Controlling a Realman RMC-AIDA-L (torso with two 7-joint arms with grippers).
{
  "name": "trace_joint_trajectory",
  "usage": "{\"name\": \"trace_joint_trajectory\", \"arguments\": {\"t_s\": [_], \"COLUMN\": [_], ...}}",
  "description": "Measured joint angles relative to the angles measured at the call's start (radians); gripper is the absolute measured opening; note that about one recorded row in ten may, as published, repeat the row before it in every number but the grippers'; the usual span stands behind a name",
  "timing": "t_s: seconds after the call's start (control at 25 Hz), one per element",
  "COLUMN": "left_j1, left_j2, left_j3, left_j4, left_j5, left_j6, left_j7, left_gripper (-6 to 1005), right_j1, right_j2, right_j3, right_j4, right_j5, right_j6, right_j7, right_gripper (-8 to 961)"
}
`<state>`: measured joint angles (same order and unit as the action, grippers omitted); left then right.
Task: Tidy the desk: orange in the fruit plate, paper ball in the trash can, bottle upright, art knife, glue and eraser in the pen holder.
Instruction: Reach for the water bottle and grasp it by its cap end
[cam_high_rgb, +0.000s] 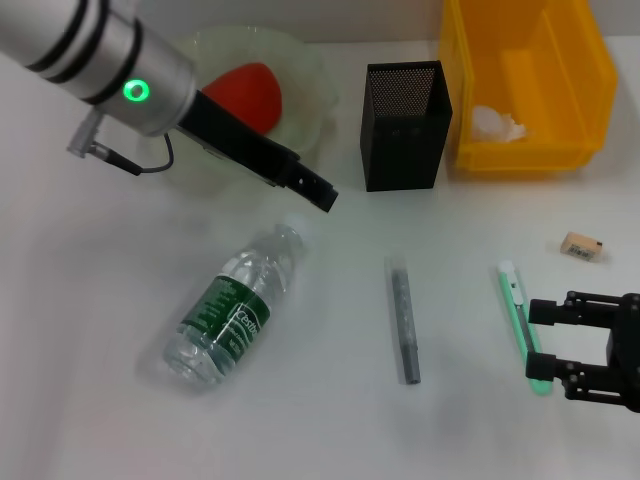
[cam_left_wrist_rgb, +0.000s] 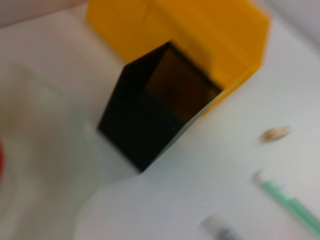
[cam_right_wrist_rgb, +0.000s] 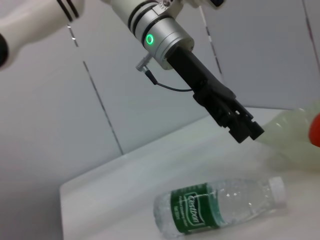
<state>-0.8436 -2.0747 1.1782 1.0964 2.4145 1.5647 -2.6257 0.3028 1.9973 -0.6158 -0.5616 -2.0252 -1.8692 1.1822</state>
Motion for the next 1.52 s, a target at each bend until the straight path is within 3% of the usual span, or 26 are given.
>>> {"name": "trace_joint_trajectory", "arguments": {"t_s": [0.24,0.44,1.52], "left_j1": [-0.016,-0.008,-0.004], "left_j2": [-0.005,-0.006,-0.005], "left_j3": [0.177,0.24,0.461], "left_j4": [-0.005,-0.025,-0.146], "left_j5": [0.133,0.137,0.047], "left_j6": [-0.1,-0.153,-0.347], "left_j7": [-0.114,-0.138,-0.178], "left_gripper": [811,810,806], "right_j1": [0.006,0.009,0.006], "right_j2": [0.001,0.003,0.022], "right_j3": [0.001,0.001,0.002], "right_j4": [0.03,0.031,0.032], "right_j5": [0.0,0.0,0.004], "right_j6": [0.024,0.024,0.053], "right_j7": [-0.02,-0.02,-0.021], "right_gripper": [657,658,660]}}
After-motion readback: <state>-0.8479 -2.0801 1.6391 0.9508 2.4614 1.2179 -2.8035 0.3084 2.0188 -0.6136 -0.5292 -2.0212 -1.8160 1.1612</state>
